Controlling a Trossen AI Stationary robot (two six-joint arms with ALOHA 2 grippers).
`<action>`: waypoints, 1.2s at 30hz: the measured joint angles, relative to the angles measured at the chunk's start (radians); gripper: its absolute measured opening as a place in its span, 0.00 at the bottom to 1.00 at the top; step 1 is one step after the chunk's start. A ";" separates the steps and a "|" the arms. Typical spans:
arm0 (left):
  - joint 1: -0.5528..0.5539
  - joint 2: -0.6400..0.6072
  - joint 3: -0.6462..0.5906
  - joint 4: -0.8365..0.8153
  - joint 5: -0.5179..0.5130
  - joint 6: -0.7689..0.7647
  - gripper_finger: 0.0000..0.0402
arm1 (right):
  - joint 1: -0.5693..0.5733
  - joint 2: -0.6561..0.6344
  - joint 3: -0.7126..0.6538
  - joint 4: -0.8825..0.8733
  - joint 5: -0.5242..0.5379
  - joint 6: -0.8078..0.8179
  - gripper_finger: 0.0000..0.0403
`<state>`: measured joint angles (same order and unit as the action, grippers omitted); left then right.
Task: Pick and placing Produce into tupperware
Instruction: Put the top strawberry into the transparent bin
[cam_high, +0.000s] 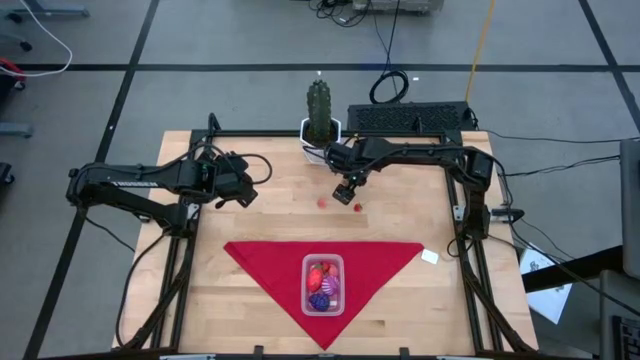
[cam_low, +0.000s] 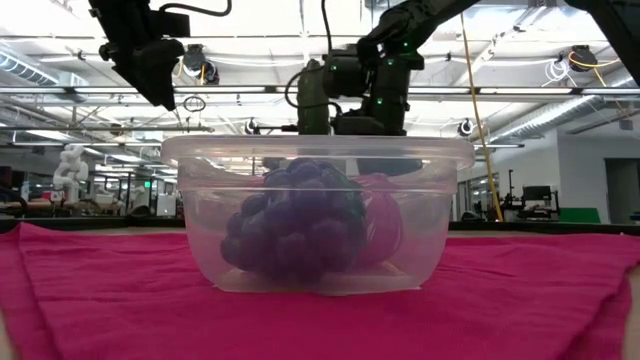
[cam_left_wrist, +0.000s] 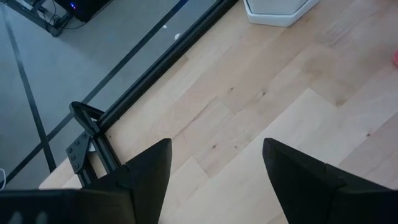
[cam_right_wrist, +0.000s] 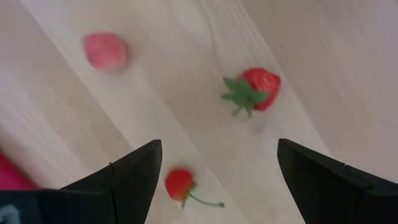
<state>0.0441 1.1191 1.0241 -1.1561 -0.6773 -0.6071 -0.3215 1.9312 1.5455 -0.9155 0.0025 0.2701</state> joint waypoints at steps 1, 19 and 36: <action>0.000 0.000 0.000 0.000 0.000 0.000 0.64 | 0.002 0.000 0.000 0.012 0.000 -0.002 0.77; 0.000 0.000 0.000 0.000 -0.001 0.000 0.64 | -0.037 0.000 0.000 0.094 -0.003 0.127 0.77; 0.000 0.000 0.000 0.001 0.004 -0.004 0.64 | -0.058 0.000 -0.043 0.134 -0.004 0.190 0.77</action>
<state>0.0442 1.1189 1.0241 -1.1550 -0.6731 -0.6109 -0.3798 1.9312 1.5024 -0.7819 -0.0017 0.4599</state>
